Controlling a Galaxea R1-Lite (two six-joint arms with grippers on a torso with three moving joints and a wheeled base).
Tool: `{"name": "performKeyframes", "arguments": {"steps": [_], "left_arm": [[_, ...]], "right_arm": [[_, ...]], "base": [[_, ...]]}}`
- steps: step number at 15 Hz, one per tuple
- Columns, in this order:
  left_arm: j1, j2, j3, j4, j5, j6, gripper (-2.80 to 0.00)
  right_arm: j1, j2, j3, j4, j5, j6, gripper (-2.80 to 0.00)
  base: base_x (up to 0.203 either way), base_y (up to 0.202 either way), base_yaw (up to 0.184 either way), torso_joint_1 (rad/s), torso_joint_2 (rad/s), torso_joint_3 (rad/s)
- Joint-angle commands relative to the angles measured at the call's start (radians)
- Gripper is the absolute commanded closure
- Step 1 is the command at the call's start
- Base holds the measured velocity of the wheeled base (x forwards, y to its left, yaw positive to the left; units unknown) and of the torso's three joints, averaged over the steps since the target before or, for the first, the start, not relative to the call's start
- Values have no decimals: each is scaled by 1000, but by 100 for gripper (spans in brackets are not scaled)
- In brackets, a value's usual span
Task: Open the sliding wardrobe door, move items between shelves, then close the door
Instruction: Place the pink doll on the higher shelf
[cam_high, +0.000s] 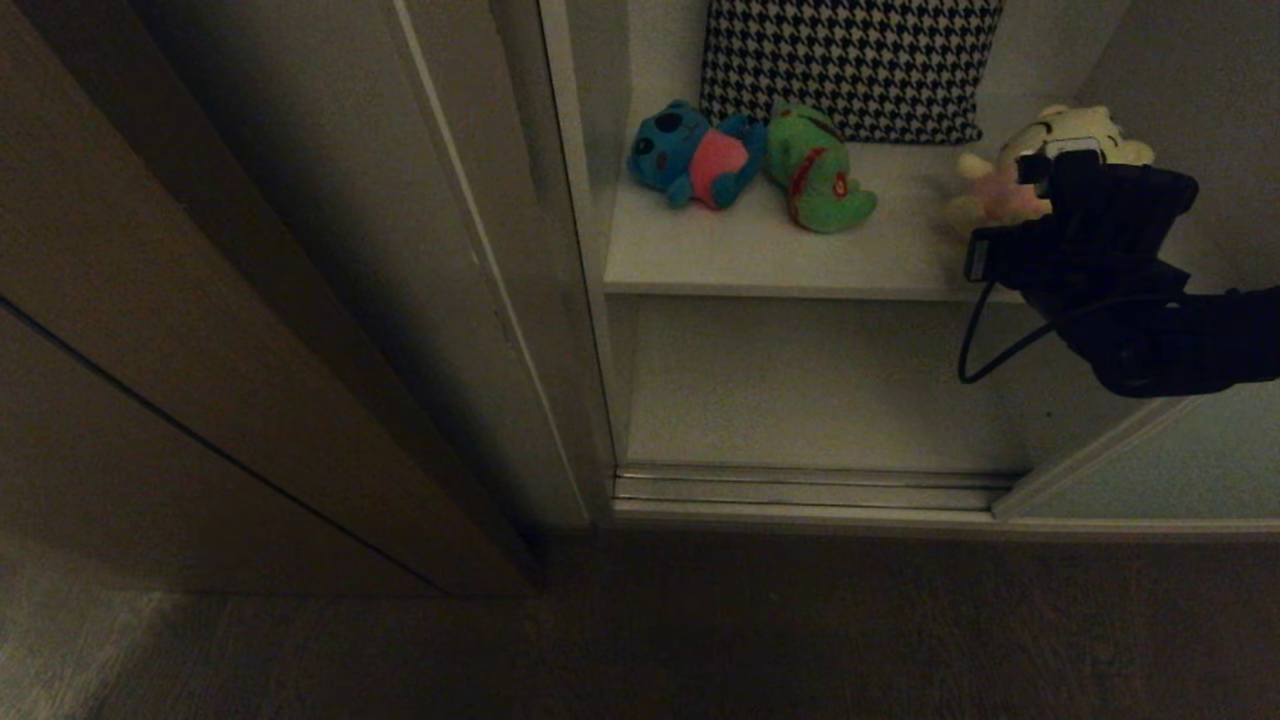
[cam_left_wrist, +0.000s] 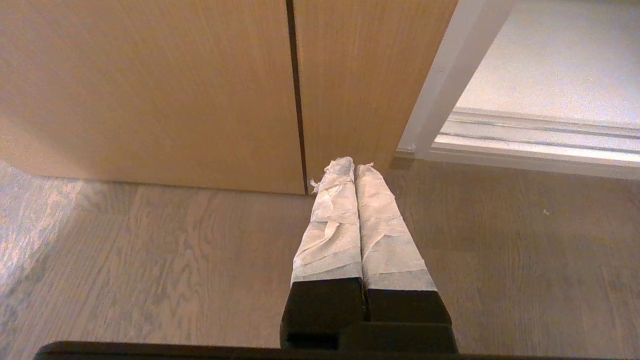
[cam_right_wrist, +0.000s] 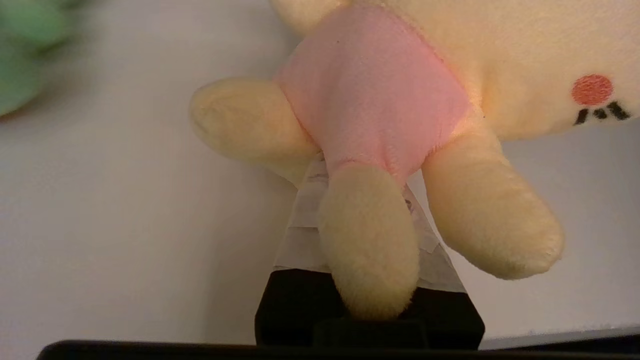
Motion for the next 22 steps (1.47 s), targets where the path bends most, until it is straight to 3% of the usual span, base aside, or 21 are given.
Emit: {"name": "performKeyframes", "arguments": {"steps": [1,4,5,12,18,19,22], "left_arm": [[0,1,0,-1,1,-1,0],[0,1,0,0,1,-1,0],[0,1,0,0,1,-1,0],[0,1,0,0,1,-1,0],[0,1,0,-1,1,-1,0],[0,1,0,0,1,-1,0],[0,1,0,0,1,-1,0]], "right_arm": [[-1,30,-47,-2,-7,-2,0],[-1,64,-87,-3,-8,-26,0],[0,71,-96,-3,-7,-29,-280],[6,76,-126,-19,-12,-23,-280],[17,-136,150,-171,5,-26,-280],[18,-199,192,-182,12,-26,0],[17,-415,329,-183,35,-27,0]], "base": [[0,0,0,0,0,0],[0,0,0,0,0,0],[0,0,0,0,0,0],[0,0,0,0,0,0],[0,0,0,0,0,0],[0,0,0,0,0,0],[0,0,0,0,0,0]]}}
